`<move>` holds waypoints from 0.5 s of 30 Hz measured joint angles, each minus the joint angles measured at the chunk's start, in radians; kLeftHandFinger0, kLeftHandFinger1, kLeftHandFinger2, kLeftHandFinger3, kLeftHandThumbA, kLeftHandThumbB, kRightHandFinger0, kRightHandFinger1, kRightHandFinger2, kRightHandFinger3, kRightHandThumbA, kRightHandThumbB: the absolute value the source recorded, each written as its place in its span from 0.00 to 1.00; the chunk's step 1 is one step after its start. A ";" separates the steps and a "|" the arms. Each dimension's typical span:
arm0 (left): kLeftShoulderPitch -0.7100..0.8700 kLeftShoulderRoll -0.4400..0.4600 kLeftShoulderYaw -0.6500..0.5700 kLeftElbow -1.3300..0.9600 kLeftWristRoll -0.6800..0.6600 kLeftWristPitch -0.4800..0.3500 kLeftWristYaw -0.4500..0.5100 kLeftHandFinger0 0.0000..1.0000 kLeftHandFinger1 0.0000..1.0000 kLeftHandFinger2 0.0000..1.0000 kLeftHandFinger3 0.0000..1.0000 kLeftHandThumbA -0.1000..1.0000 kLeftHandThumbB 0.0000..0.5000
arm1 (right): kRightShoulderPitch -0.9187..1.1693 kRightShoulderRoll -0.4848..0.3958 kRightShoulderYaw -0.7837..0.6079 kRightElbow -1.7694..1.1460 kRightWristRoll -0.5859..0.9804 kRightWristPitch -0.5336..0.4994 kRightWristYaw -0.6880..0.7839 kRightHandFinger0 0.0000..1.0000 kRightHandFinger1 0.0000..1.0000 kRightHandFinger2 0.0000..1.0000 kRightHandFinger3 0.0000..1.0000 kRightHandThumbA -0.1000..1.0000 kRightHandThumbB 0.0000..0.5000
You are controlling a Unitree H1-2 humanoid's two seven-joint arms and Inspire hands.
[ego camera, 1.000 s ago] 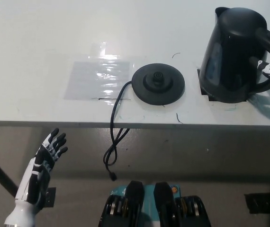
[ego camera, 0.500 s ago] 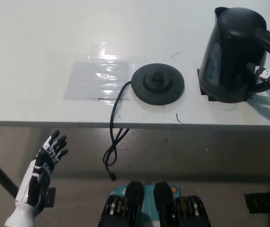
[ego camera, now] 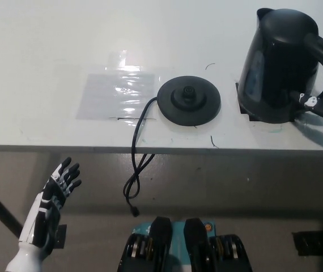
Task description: A kettle and its base are kept separately on the desk infront of the robot and the robot uses its right hand to lift the kettle by its handle and places it on its base to align it correctly.
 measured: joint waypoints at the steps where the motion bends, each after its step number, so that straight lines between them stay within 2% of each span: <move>1: 0.000 0.000 0.000 0.000 0.000 0.000 0.000 1.00 1.00 1.00 1.00 1.00 0.14 | -0.002 0.003 -0.004 0.001 0.000 -0.002 -0.006 1.00 1.00 1.00 1.00 0.89 0.77; 2: 0.000 0.000 0.000 0.000 0.000 0.000 -0.001 1.00 1.00 1.00 1.00 1.00 0.14 | -0.005 0.005 -0.009 0.001 -0.001 -0.004 -0.013 0.19 0.19 0.33 0.49 0.59 0.46; 3: 0.000 0.000 0.000 0.000 -0.001 0.000 -0.001 1.00 1.00 1.00 1.00 1.00 0.15 | -0.011 0.011 -0.020 0.002 -0.002 -0.007 -0.028 0.04 0.04 0.19 0.28 0.43 0.43; 4: 0.000 0.000 0.000 0.000 -0.001 0.000 -0.001 1.00 1.00 1.00 1.00 1.00 0.15 | -0.018 0.021 -0.039 0.006 0.000 -0.021 -0.044 0.01 0.01 0.18 0.21 0.33 0.38; 5: 0.000 0.000 0.000 0.000 0.000 0.000 -0.001 1.00 1.00 1.00 1.00 1.00 0.15 | -0.025 0.033 -0.058 0.010 0.001 -0.036 -0.060 0.00 0.00 0.21 0.20 0.28 0.36; 6: 0.000 0.000 0.000 0.001 0.000 0.000 -0.001 1.00 1.00 1.00 1.00 1.00 0.16 | -0.031 0.045 -0.076 0.013 0.001 -0.051 -0.079 0.00 0.01 0.31 0.29 0.24 0.32; 8: 0.000 0.000 0.000 0.002 0.000 0.000 -0.001 1.00 1.00 1.00 1.00 1.00 0.15 | -0.039 0.066 -0.103 0.019 0.001 -0.077 -0.105 0.00 0.01 0.33 0.33 0.24 0.32; 9: 0.000 0.000 0.000 0.002 0.000 0.000 -0.001 1.00 1.00 1.00 1.00 1.00 0.15 | -0.044 0.077 -0.118 0.021 0.001 -0.091 -0.118 0.00 0.00 0.31 0.31 0.27 0.34; 15: 0.000 0.000 0.001 0.004 0.000 -0.004 -0.001 1.00 1.00 1.00 1.00 1.00 0.15 | -0.049 0.127 -0.175 0.022 0.013 -0.140 -0.170 0.00 0.00 0.30 0.30 0.32 0.33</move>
